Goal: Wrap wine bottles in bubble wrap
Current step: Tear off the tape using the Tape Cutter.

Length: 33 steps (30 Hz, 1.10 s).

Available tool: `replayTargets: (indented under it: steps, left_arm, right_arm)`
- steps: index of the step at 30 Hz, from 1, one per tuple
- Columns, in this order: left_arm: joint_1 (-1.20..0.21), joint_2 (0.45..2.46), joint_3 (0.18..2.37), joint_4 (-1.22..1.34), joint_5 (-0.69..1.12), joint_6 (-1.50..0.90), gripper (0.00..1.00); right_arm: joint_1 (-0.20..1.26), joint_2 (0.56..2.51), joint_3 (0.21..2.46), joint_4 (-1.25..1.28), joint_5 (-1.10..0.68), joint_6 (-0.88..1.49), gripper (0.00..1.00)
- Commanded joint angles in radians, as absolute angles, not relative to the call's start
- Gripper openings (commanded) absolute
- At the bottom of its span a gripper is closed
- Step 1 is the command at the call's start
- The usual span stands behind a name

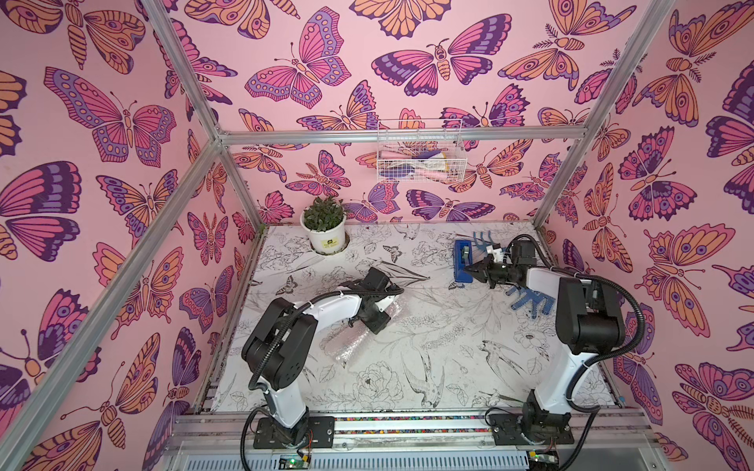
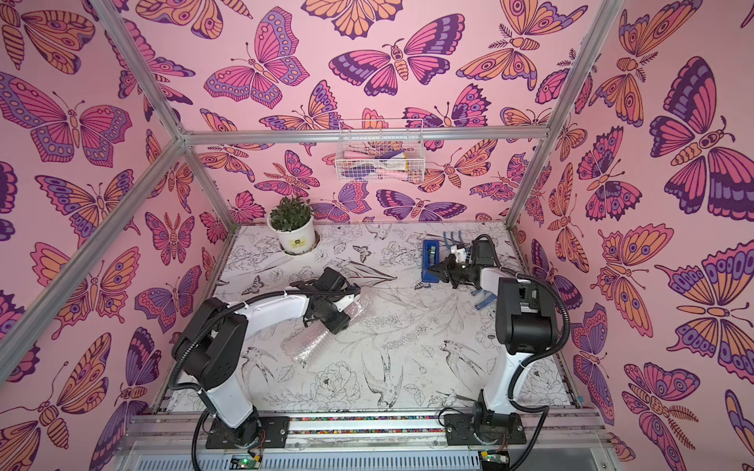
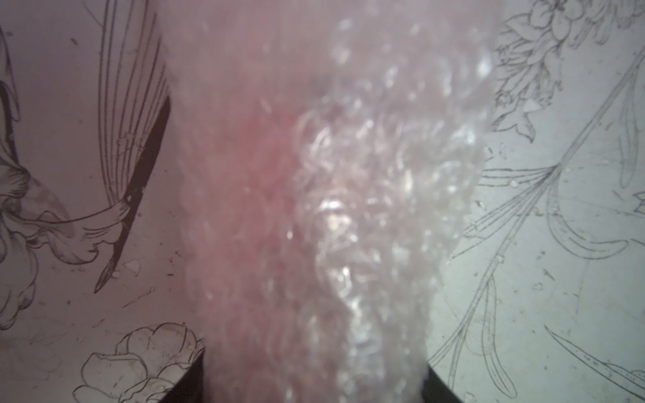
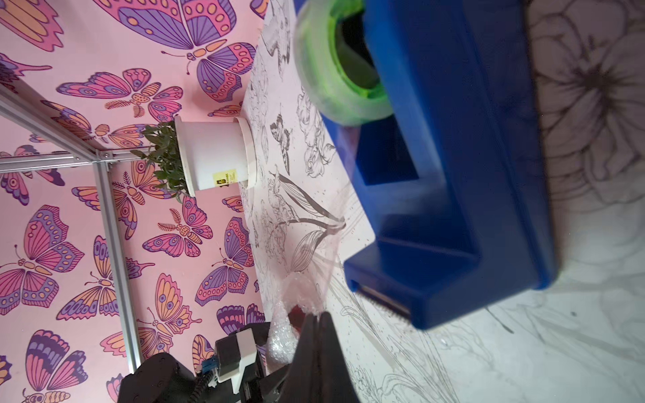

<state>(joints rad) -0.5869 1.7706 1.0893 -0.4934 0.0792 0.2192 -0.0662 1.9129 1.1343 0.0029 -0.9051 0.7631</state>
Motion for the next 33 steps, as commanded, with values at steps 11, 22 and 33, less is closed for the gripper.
replayTargets:
  steps: [11,22,33]
  left_arm:
    - [-0.581,1.784,1.116,-0.517,0.109,0.219,0.42]
    - [-0.584,1.776,1.114,-0.526,0.091,0.224,0.42]
    - [-0.584,1.793,1.120,-0.527,0.087,0.225,0.42]
  right_arm:
    - [-0.071,1.812,1.081,-0.265,-0.883,0.542,0.00]
    - [-0.067,1.813,1.069,-0.327,-0.861,0.461,0.00]
    - [-0.067,1.905,1.106,-0.510,-0.579,0.394,0.00]
